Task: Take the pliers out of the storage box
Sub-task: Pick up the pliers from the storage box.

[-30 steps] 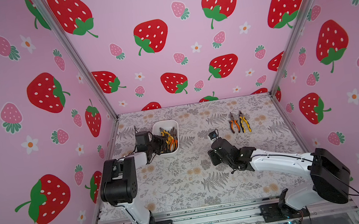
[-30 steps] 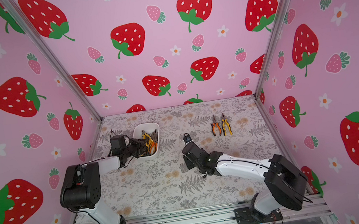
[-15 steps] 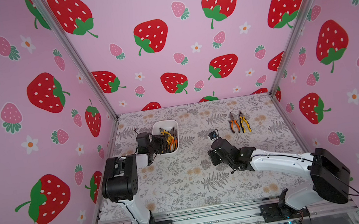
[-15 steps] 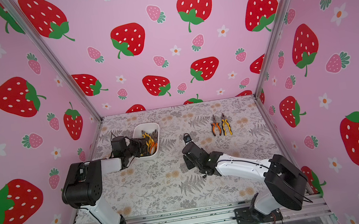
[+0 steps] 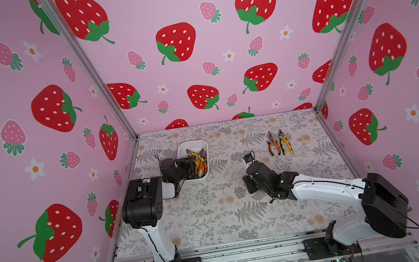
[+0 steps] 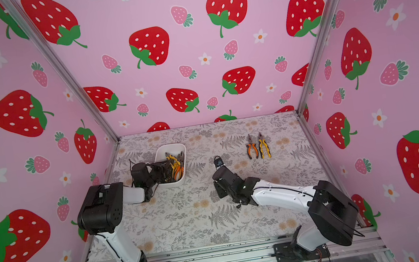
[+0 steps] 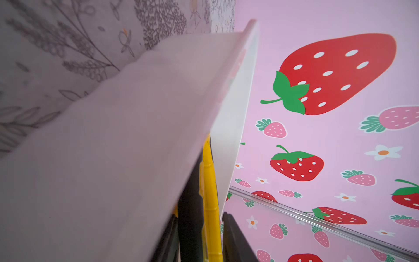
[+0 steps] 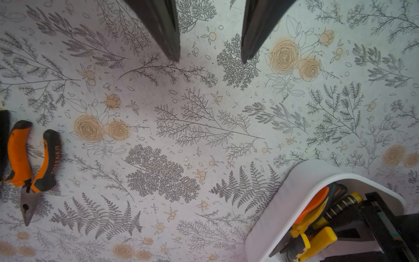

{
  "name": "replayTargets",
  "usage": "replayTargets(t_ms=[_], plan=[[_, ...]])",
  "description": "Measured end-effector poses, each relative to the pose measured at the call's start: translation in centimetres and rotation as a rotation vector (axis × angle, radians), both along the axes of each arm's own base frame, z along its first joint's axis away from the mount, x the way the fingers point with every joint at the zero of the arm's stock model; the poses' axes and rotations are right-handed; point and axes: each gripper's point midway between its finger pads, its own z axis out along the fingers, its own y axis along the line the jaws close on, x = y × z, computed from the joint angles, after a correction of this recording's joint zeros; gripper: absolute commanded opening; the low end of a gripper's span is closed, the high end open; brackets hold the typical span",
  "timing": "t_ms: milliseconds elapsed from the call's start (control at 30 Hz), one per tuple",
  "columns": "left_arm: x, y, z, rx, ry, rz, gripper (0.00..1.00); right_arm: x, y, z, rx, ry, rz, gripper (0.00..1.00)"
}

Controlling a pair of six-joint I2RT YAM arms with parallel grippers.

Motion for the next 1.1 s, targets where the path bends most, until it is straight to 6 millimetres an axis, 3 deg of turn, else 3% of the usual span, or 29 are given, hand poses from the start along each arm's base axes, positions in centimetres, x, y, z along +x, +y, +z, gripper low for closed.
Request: replayTargets(t_ms=[300, 767, 800, 1100], plan=[[0.3, 0.1, -0.2, -0.014, -0.003, 0.013, 0.31, 0.0, 0.0, -0.2, -0.003, 0.002, 0.0, 0.49], [0.4, 0.2, -0.4, 0.0, 0.016, 0.007, 0.07, 0.0, 0.0, -0.2, -0.003, 0.003, 0.001, 0.49], [0.4, 0.1, -0.4, 0.005, 0.02, 0.004, 0.01, 0.0, 0.0, -0.2, -0.003, 0.003, 0.001, 0.49], [-0.9, 0.2, 1.1, 0.192, 0.053, -0.098, 0.0, 0.0, 0.0, -0.2, -0.003, 0.003, 0.001, 0.49]])
